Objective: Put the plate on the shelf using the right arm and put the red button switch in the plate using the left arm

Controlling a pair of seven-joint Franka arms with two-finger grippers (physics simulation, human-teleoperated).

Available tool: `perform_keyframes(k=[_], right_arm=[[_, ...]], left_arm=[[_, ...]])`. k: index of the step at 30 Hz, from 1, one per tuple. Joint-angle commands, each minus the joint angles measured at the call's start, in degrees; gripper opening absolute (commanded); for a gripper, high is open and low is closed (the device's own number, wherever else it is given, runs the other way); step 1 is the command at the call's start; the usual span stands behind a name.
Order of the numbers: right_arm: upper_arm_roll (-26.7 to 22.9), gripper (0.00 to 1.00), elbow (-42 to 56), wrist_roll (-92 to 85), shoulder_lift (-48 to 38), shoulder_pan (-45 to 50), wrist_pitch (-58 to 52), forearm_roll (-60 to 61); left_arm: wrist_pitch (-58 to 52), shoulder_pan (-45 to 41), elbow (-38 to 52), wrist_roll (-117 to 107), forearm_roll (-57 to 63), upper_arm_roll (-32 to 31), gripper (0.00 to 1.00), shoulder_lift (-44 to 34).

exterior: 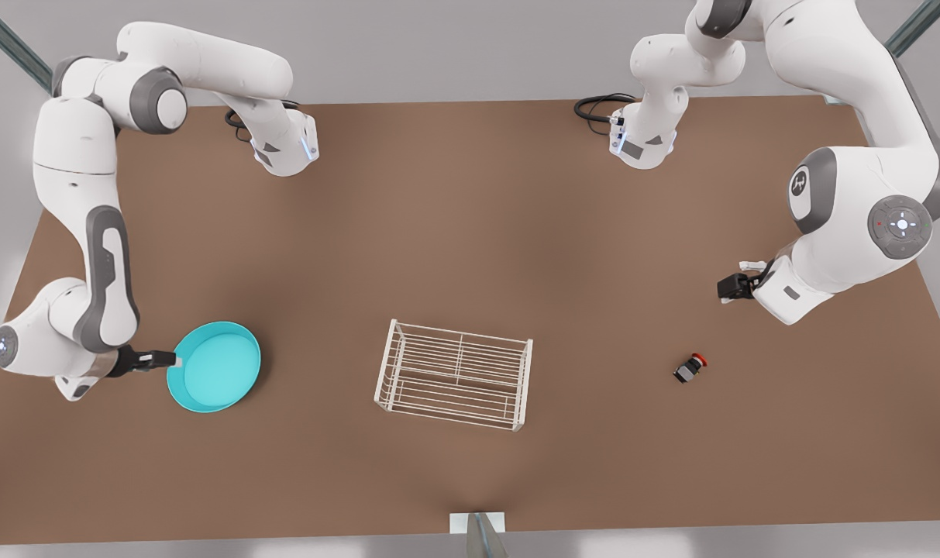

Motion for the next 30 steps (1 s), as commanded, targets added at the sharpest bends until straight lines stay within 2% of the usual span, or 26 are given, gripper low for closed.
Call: perform_keyframes(k=[1, 8, 12, 17, 21, 24, 28, 30], right_arm=[[0.05, 1.0, 0.81, -22.92, 1.31, -0.4, 1.08, 0.34], [2.25, 1.0, 4.68, -23.71, 4.91, -1.81, 1.17, 2.18], [2.34, 0.96, 5.12, -23.01, 5.09, -1.54, 1.17, 4.2], [1.98, 0.82, 5.91, -22.92, 6.67, -1.63, 1.25, 4.11], [1.37, 0.78, 7.06, -23.54, 7.9, -1.8, 1.17, 4.03], [1.37, 0.66, 6.97, -23.54, 7.9, -1.72, 1.17, 4.03], [1.37, 0.56, 6.97, -23.54, 7.82, -1.72, 1.08, 4.29], [1.37, 0.55, 7.05, -23.54, 7.73, -1.72, 1.08, 4.38]], left_arm=[[0.08, 0.08, 0.03, -1.96, 0.13, 0.0, 1.0, -0.07], [-0.09, 0.17, -0.06, -2.22, -0.75, 0.0, 1.0, -0.07], [-0.09, 0.42, -0.06, -2.22, -0.84, 0.09, 1.0, -0.07], [-1.23, -0.19, -1.03, -1.7, -0.57, -0.18, 1.0, 0.2], [-1.41, -0.1, -0.94, -1.96, 0.22, -0.09, 1.0, 0.28], [-1.15, -0.19, -0.68, -1.78, 2.06, -0.18, 1.0, 0.28], [-1.5, -0.63, -0.59, -1.61, 1.45, -0.18, 1.0, 0.2], [-1.5, -0.63, -0.59, -1.52, 1.36, -0.18, 1.0, 0.2]])
